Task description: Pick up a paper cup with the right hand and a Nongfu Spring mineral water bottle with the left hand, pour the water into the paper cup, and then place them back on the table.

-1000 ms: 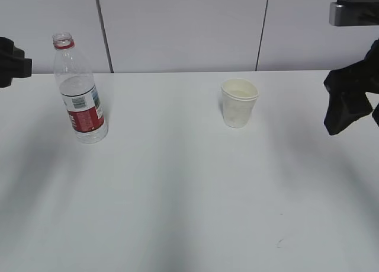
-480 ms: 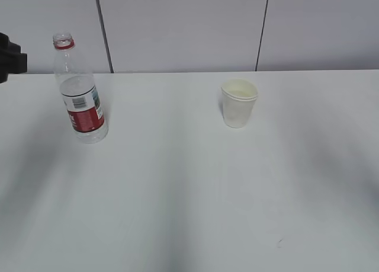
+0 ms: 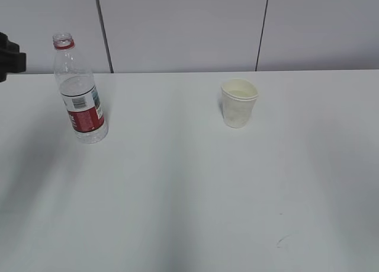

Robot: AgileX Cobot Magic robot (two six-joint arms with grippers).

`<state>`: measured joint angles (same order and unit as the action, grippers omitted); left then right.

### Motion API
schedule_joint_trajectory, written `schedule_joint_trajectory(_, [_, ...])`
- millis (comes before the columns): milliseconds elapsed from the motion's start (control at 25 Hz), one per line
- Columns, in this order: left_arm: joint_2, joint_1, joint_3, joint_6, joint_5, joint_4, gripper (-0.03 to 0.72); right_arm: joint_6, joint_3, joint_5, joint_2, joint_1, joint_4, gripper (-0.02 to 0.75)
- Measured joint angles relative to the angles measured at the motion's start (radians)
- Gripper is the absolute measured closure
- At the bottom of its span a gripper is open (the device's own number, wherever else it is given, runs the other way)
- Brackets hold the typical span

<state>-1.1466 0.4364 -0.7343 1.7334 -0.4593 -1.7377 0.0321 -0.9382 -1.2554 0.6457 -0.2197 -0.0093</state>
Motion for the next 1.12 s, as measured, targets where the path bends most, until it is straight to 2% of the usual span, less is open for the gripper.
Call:
schedule_joint_trajectory(240, [0.000,0.000,0.000,0.000,0.001,0.000,0.200,-0.010,0.114,0.002,-0.216,0.000,0.000,0.149])
schedule_joint_trajectory(800, [0.000,0.000,0.000,0.000,0.017,0.000,0.200,-0.049,0.396,0.122,-0.582,0.000,0.000,0.149])
schedule_joint_trajectory(1120, [0.000,0.000,0.000,0.000,0.017,0.000,0.200,-0.075,0.432,0.113,-0.663,0.003,0.000,0.149])
